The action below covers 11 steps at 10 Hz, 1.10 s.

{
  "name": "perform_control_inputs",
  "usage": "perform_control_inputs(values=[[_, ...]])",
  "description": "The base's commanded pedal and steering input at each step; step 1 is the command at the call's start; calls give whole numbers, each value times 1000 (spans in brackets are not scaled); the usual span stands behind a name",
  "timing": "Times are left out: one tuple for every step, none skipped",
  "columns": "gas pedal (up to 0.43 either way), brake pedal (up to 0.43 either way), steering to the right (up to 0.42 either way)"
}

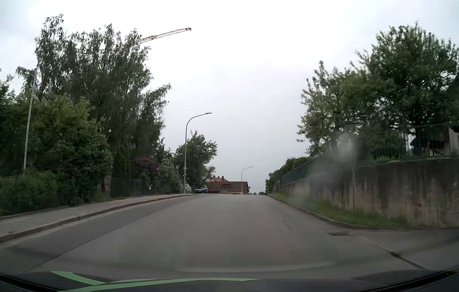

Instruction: Follow the waypoints while adhering to traffic rules and regulations

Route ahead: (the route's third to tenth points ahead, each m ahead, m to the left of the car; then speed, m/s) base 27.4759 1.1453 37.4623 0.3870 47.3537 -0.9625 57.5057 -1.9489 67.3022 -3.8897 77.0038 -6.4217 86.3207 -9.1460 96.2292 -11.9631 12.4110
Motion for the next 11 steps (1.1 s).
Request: perform_control_inputs(values=[[150, 0, 15], [150, 0, 15], [150, 0, 15], [150, 0, 14], [138, 0, 14], [138, 0, 14], [130, 0, 14], [130, 0, 13], [118, 0, 13], [118, 0, 13], [110, 0, 13]])
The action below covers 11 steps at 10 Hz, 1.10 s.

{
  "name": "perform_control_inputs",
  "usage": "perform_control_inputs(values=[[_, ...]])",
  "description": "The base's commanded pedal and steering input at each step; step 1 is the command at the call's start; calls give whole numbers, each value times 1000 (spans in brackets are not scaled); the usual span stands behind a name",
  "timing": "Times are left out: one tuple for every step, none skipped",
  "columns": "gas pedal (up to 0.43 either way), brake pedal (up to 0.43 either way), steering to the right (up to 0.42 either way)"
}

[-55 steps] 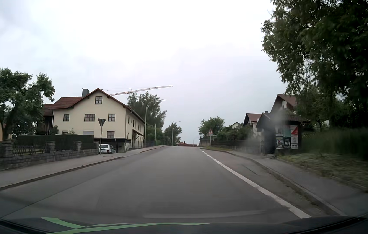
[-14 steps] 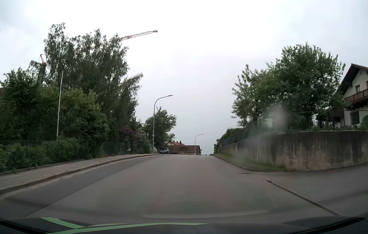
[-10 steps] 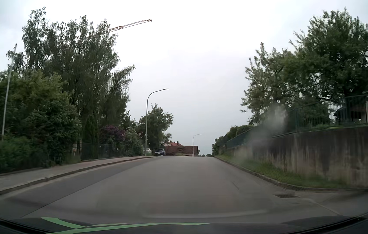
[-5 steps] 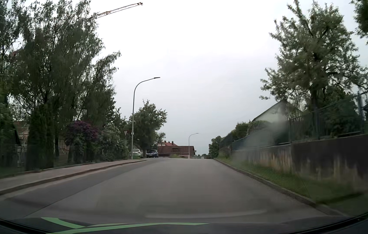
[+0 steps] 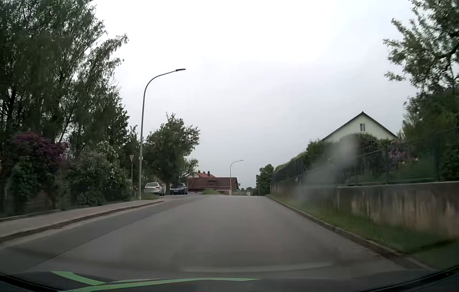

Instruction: Follow the waypoints while adhering to traffic rules and regulations

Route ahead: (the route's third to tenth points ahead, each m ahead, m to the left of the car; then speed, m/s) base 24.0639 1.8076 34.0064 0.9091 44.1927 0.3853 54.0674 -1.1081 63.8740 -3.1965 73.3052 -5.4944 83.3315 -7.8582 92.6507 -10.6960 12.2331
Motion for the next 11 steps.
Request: perform_control_inputs(values=[[110, 0, 13], [110, 0, 13], [110, 0, 13], [98, 0, 13], [98, 0, 13], [98, 0, 13], [98, 0, 13], [98, 0, 13], [87, 0, 13], [87, 0, 13], [87, 0, 12]])
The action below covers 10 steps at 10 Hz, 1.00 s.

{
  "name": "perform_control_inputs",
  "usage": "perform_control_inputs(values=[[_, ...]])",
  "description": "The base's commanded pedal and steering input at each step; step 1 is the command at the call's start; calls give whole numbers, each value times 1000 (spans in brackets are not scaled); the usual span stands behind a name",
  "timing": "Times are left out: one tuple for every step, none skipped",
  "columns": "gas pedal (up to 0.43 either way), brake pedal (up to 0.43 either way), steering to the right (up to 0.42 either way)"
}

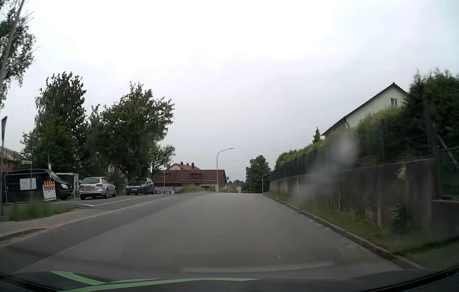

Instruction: Follow the waypoints while adhering to traffic rules and regulations

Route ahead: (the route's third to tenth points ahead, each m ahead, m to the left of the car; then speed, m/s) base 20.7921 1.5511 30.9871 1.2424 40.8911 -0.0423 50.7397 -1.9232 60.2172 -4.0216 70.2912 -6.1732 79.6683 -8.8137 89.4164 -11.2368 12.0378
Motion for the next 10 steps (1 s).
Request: perform_control_inputs(values=[[79, 0, 11], [79, 0, 9], [79, 0, 9], [79, 0, 9], [79, 0, 9], [79, 0, 8], [79, 0, 8], [79, 0, 7], [67, 0, 7], [67, 0, 7]])
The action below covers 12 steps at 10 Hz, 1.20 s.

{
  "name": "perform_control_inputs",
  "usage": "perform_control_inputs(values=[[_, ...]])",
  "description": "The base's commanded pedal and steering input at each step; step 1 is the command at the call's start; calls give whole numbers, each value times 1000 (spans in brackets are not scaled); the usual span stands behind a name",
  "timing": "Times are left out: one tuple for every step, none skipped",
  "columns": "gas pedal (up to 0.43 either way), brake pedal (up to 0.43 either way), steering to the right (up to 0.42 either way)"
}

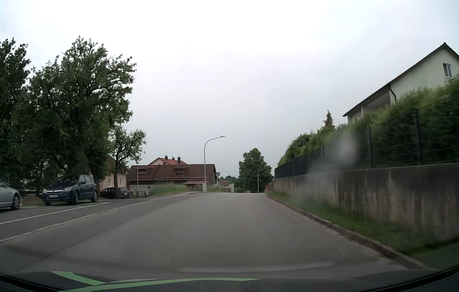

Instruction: Follow the waypoints while adhering to traffic rules and regulations

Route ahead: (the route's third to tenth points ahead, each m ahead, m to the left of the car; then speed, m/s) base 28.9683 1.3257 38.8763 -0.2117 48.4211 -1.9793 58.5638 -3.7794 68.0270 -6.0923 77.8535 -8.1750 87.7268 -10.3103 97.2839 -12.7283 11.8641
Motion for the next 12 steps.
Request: perform_control_inputs(values=[[67, 0, 7], [67, 0, 7], [67, 0, 8], [67, 0, 9], [67, 0, 9], [67, 0, 9], [67, 0, 9], [59, 0, 9], [59, 0, 9], [59, 0, 10], [47, 0, 11], [47, 0, 12]])
